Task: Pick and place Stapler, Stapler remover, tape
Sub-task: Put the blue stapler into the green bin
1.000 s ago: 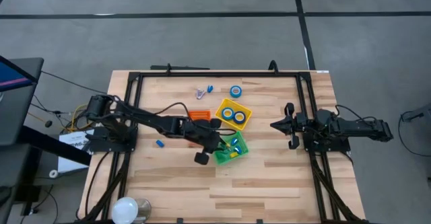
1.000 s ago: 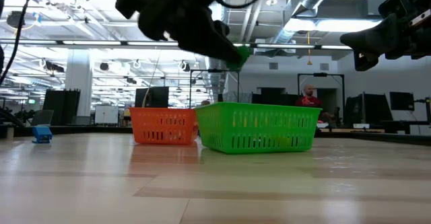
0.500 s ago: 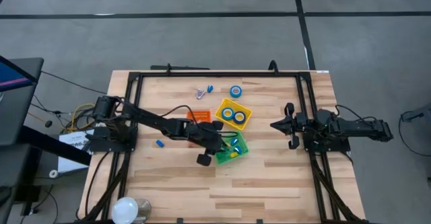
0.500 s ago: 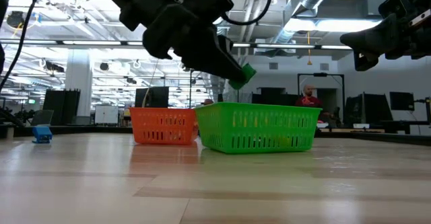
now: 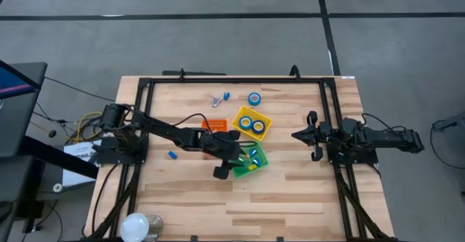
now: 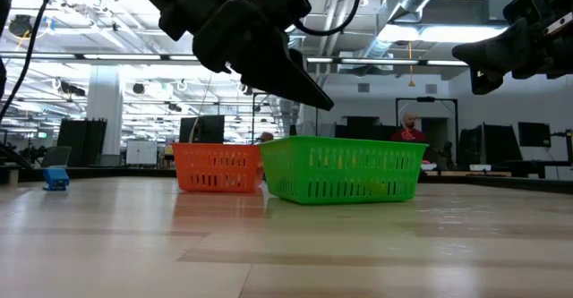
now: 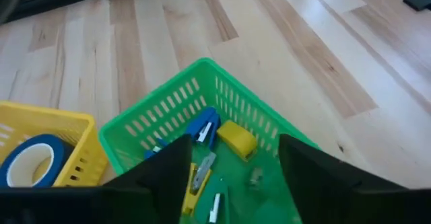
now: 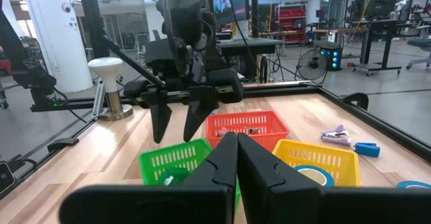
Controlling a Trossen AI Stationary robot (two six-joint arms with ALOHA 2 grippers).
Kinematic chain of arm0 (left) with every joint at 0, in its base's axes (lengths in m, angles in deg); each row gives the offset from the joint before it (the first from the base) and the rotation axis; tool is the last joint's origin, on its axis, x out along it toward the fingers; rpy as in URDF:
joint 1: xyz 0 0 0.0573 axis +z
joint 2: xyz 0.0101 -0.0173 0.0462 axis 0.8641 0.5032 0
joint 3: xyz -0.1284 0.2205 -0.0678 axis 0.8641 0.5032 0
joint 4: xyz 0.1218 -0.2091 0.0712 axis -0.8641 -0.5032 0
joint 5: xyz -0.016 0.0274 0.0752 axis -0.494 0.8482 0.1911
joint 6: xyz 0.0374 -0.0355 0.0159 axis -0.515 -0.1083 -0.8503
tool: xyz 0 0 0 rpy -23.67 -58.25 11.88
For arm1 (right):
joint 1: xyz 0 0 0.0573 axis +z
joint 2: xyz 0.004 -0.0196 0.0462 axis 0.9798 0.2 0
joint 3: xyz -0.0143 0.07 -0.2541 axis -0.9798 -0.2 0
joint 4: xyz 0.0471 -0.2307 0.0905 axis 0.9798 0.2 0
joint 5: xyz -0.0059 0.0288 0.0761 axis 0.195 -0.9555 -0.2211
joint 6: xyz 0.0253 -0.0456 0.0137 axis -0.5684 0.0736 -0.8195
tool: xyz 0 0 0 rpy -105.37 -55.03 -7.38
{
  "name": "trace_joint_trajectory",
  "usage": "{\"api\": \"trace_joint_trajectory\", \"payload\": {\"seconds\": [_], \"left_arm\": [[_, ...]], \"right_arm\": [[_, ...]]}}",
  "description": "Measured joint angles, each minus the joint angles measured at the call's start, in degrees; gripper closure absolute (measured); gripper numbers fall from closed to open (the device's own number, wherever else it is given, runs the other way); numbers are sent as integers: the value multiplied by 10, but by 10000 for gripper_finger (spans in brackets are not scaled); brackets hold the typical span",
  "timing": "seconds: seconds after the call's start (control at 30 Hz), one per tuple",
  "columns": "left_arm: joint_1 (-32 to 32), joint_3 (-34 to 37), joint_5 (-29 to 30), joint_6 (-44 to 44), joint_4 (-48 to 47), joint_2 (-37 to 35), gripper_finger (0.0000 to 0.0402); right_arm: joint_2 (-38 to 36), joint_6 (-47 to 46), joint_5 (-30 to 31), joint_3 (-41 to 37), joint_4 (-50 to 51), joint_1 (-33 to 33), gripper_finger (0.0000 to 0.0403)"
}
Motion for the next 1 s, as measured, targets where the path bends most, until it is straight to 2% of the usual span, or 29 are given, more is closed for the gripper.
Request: {"api": "trace_joint_trajectory", "payload": {"seconds": [0.13, 0.27, 0.4, 0.6, 0.73, 1.0], "left_arm": [[0, 1, 0, 29, -3, -5, 147], [0, 1, 6, 31, -12, -22, 129], [0, 1, 45, 25, -27, -58, 127], [11, 2, 80, 26, -129, -118, 132], [20, 26, 90, 35, -172, -157, 131], [20, 106, 90, 110, -210, -220, 131]], "right_arm": [[0, 0, 0, 0, 0, 0, 402], [0, 0, 0, 0, 0, 0, 402], [0, 0, 0, 0, 0, 0, 402], [0, 0, 0, 0, 0, 0, 402], [0, 0, 0, 0, 0, 0, 402], [0, 0, 0, 0, 0, 0, 402]]}}
